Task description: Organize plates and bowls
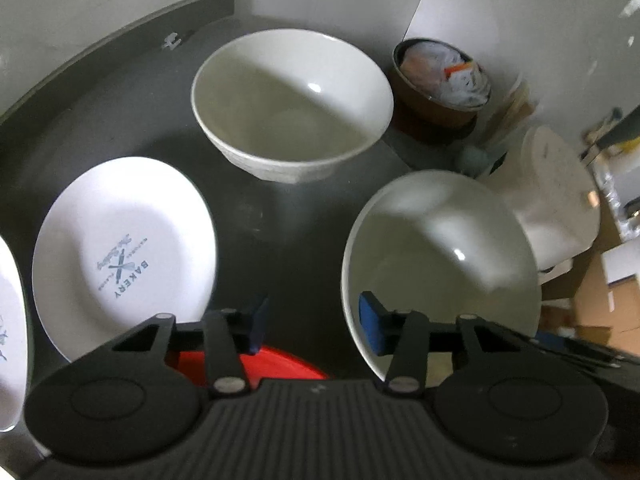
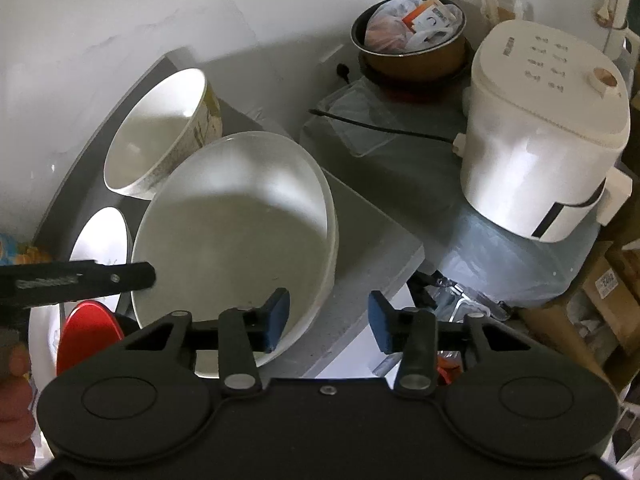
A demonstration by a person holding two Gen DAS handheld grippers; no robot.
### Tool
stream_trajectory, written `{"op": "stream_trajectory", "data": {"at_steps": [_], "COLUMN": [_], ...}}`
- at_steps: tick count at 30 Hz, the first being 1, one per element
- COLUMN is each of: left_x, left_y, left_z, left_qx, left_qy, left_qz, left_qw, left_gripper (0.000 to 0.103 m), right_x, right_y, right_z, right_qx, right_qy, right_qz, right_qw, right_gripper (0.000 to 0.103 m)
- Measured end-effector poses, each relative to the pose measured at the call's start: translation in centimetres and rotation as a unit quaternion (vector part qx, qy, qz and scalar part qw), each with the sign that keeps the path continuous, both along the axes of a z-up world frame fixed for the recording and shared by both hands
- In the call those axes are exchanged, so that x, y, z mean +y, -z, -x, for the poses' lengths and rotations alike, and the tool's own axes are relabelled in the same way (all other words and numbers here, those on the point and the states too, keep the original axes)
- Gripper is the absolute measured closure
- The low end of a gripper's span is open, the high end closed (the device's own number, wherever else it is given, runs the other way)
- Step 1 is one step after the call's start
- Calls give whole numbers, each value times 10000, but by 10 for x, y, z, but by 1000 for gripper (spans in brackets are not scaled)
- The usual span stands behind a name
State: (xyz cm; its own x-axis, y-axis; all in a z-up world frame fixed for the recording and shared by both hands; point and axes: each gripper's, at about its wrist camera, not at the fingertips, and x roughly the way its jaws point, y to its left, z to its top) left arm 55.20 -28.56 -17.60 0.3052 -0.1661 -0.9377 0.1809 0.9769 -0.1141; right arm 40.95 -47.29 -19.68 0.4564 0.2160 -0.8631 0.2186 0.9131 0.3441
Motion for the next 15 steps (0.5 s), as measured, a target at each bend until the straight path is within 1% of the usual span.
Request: {"op": "stream_trajectory", "data": {"at_steps": [2, 4, 6, 8, 10, 12, 15], "left_x": [-8, -12, -16, -15, -13, -12, -9], "left_y": [6, 12, 14, 16, 17, 16, 13], "left_z": [-2, -4, -4, -5, -5, -5, -3], "left_qx": [81, 239, 244, 298, 357, 399, 401], "left_qy": [104, 92, 164, 79, -4, -26, -29], "left_qz": [-110, -118, -149, -116, 12, 175, 220], "left_qw": [9999, 9996, 9995, 9995, 9994, 9990, 9989], "left_gripper": [65, 71, 75, 80, 83, 85, 85], "right_x": [0, 2, 4, 7, 10, 10, 9], "right_y": [1, 3, 5, 5, 4, 3, 0], "right_z": [-1, -3, -4, -4, -4, -4, -1], "right_qx": [1, 20, 1, -2, -14, -26, -83], "right_qy": [-29, -75, -134, -156, -181, -151, -29], "right_qz": [-66, -83, -116, -100, -29, -70, -99], "right_qw": [10000, 9999, 9998, 9998, 9998, 9999, 9999], "right_gripper": [68, 69, 76, 78, 78, 79, 79]}}
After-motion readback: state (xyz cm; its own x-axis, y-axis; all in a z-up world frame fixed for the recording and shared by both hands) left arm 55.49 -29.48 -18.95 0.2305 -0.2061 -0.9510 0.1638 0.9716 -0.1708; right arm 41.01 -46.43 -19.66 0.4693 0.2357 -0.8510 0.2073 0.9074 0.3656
